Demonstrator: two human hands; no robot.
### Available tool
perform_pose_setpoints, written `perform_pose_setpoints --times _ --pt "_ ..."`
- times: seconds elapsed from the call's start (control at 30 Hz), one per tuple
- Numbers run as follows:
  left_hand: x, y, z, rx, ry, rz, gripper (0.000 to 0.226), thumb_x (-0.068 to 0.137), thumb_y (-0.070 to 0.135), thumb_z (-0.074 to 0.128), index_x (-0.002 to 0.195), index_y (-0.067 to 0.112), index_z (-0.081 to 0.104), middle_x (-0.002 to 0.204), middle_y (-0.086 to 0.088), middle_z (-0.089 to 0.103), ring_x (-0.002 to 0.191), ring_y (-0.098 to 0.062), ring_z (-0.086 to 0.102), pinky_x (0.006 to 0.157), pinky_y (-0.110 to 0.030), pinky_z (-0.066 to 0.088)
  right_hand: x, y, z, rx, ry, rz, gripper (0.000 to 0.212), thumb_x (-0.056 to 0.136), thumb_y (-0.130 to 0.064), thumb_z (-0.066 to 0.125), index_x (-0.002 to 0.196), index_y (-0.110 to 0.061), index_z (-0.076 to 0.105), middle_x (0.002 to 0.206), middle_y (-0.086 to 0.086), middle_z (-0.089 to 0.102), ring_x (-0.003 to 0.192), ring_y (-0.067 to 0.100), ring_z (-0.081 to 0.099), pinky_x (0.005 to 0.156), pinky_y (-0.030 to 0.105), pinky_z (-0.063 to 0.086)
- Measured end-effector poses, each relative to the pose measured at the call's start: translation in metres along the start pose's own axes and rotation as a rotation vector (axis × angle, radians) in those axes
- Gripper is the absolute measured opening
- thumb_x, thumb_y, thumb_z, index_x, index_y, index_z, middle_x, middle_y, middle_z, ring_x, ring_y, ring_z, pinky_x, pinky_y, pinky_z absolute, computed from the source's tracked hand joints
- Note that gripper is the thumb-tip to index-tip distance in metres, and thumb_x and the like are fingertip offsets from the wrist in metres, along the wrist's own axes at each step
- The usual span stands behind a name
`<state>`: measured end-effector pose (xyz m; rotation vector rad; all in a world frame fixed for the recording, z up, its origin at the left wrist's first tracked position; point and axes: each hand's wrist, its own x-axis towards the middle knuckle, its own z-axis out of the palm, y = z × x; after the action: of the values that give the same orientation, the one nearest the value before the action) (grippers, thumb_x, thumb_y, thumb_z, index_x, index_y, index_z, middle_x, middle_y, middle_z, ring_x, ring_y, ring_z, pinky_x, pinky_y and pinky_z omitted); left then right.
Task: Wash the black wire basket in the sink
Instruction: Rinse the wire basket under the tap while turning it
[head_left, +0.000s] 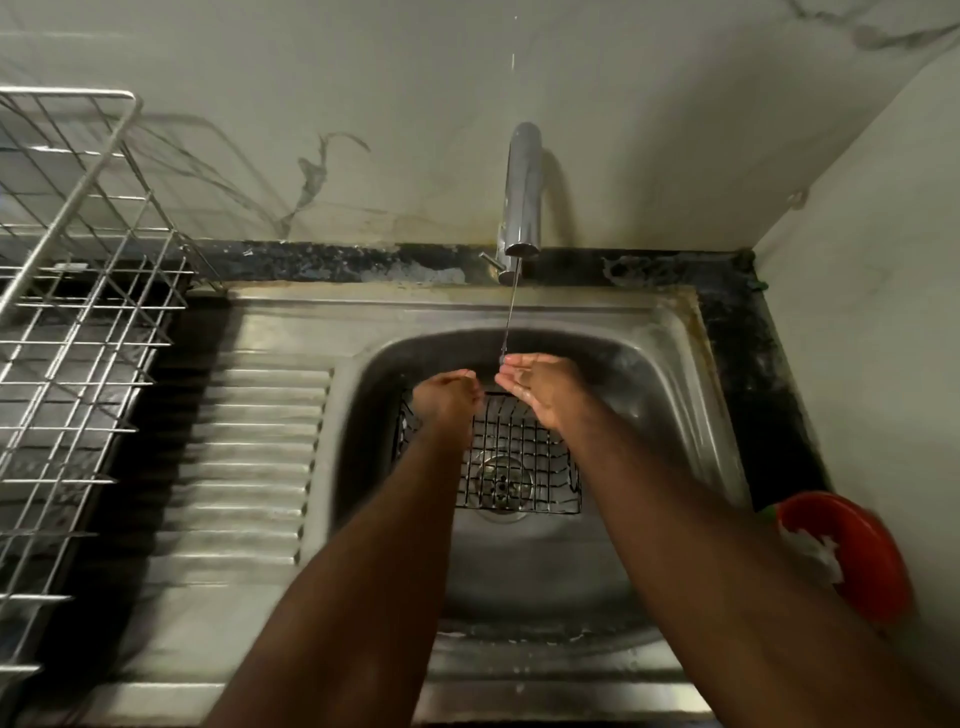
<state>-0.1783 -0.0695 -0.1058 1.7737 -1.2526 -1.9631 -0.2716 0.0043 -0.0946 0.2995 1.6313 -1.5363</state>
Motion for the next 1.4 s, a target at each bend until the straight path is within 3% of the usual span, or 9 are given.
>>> perform_pose_setpoints --times 0.1,0.23,0.4,0.53,0.67,0.9,1.1,1.3,1.4 --pt "0.02 -0.015 -0.016 0.607 0.207 0.287 0.018 0.095 0.023 0.063 0.097 0.008 0.072 0.1 -0.012 0.073 0.094 -0.027 0.069 0.083 -0.04 0.058 0.006 -0.002 0.008 -0.015 -0.006 0.002 0.014 0.089 0.014 0.055 0.099 0.011 0.064 0.094 0.021 0.068 0.075 0.024 0.069 0.065 0.024 0.059" --pt "0.026 -0.04 -0.037 1.041 0.264 0.588 0.025 0.097 0.012 0.051 0.12 0.011 0.061 0.128 -0.011 0.056 0.118 -0.03 0.051 0.1 -0.044 0.044 0.013 -0.001 0.017 -0.188 -0.054 -0.048 0.016 0.085 0.008 0.066 0.1 0.012 0.063 0.084 0.016 0.068 0.067 0.023 0.07 0.061 0.024 0.06" --pt "0.03 -0.044 -0.054 0.898 0.26 0.256 0.047 0.093 0.004 0.056 0.138 0.006 0.043 0.14 -0.018 0.049 0.127 -0.037 0.052 0.104 -0.048 0.044 0.016 -0.008 0.024 -0.444 -0.158 -0.13 0.018 0.093 0.011 0.051 0.106 0.01 0.064 0.095 0.02 0.066 0.082 0.023 0.069 0.068 0.023 0.06" --pt "0.04 -0.053 -0.069 0.919 0.208 0.158 0.029 0.099 0.002 0.049 0.127 0.001 0.054 0.129 -0.021 0.06 0.121 -0.036 0.057 0.103 -0.044 0.047 0.018 -0.009 0.019 -0.75 -0.201 -0.162 0.022 0.095 0.01 0.046 0.108 0.008 0.064 0.098 0.022 0.067 0.085 0.024 0.07 0.066 0.022 0.06" --pt "0.04 -0.055 -0.073 1.005 0.191 0.176 0.024 0.1 0.002 0.048 0.12 -0.003 0.06 0.123 -0.022 0.063 0.118 -0.035 0.059 0.101 -0.04 0.046 0.023 -0.006 0.012 -0.891 -0.166 -0.232 0.021 0.096 0.007 0.045 0.105 0.006 0.064 0.093 0.017 0.066 0.075 0.019 0.064 0.061 0.022 0.057" --pt "0.033 -0.041 -0.066 1.073 0.153 0.183 0.014 0.098 0.008 0.054 0.107 0.004 0.064 0.111 -0.015 0.067 0.105 -0.029 0.064 0.09 -0.039 0.052 0.022 0.005 -0.022 -1.126 -0.135 -0.233 0.025 0.095 0.002 0.05 0.115 -0.004 0.065 0.114 0.014 0.067 0.104 0.024 0.064 0.095 0.038 0.052" --pt "0.019 -0.023 -0.053 1.124 0.116 0.279 0.021 0.098 0.018 0.053 0.113 0.008 0.064 0.117 -0.014 0.067 0.109 -0.032 0.063 0.091 -0.038 0.052 -0.002 -0.019 -0.02 -0.738 -0.109 -0.213 0.024 0.095 0.008 0.048 0.113 0.005 0.063 0.111 0.023 0.067 0.105 0.031 0.067 0.091 0.033 0.055" --pt "-0.001 0.0 -0.044 1.099 0.033 0.376 0.028 0.093 0.017 0.05 0.115 0.009 0.066 0.117 -0.013 0.068 0.108 -0.034 0.065 0.087 -0.037 0.053 -0.053 -0.07 -0.059 -1.051 0.098 -0.587 0.014 0.091 -0.018 0.064 0.084 -0.009 0.072 0.074 0.002 0.066 0.066 0.009 0.059 0.07 0.023 0.048" --pt "-0.01 0.007 -0.043 1.071 -0.016 0.393 0.029 0.093 0.021 0.05 0.114 0.009 0.066 0.113 -0.012 0.069 0.104 -0.033 0.066 0.084 -0.036 0.053 -0.074 -0.073 -0.096 -1.123 0.17 -0.526 0.022 0.092 -0.025 0.063 0.082 -0.006 0.069 0.075 0.007 0.067 0.067 0.018 0.06 0.065 0.026 0.044"
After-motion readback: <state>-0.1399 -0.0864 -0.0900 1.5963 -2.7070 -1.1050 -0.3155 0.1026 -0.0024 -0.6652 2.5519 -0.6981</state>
